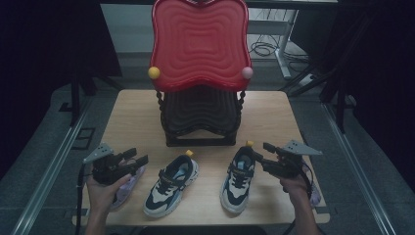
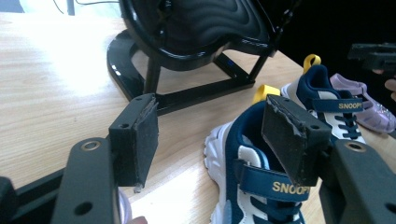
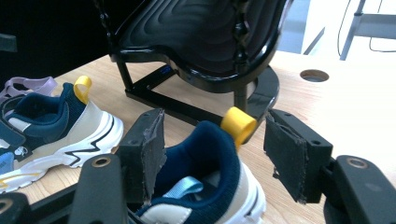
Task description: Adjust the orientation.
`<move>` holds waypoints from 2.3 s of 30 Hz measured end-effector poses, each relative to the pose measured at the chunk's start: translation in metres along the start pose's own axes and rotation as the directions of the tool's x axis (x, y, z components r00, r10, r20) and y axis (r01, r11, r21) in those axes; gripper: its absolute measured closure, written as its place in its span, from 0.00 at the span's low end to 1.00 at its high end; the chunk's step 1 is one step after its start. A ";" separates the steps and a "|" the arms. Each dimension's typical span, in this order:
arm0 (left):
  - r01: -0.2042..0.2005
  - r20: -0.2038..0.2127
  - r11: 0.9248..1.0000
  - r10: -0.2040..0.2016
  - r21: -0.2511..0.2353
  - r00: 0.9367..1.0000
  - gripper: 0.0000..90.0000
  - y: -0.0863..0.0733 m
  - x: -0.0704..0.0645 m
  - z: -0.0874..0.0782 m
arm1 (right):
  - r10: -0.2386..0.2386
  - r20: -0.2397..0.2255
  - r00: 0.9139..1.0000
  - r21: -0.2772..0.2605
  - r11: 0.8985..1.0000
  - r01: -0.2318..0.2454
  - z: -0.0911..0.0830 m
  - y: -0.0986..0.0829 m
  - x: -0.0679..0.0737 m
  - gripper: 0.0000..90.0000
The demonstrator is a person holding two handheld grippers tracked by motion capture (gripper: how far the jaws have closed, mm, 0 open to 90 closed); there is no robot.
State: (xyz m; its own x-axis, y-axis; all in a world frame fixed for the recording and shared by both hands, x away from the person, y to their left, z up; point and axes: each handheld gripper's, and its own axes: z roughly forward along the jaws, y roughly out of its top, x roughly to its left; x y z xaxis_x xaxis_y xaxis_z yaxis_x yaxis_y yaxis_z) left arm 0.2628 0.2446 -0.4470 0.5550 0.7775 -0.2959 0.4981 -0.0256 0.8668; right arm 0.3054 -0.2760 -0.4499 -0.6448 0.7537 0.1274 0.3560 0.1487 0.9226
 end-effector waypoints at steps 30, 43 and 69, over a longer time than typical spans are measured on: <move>-0.056 -0.015 0.997 0.057 0.056 0.998 1.00 0.002 -0.020 -0.020 | 0.028 -0.020 0.999 0.022 0.999 -0.027 0.008 0.001 0.006 0.39; 0.013 -0.089 0.993 -0.002 0.118 0.996 1.00 -0.030 0.000 -0.051 | 0.043 -0.020 0.999 0.022 0.999 -0.042 0.011 0.001 0.006 0.39; 0.107 -0.122 0.959 -0.077 0.263 0.989 1.00 -0.089 0.012 -0.040 | 0.088 -0.073 0.993 0.031 0.996 -0.086 0.009 -0.002 0.004 0.38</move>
State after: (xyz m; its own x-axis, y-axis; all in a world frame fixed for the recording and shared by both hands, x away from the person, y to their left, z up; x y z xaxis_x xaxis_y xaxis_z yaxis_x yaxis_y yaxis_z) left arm 0.1983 0.2807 -0.5120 0.4291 0.8481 -0.3108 0.7124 -0.1062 0.6937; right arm 0.3083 -0.2672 -0.4543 -0.6588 0.7149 0.2341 0.4310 0.1036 0.8964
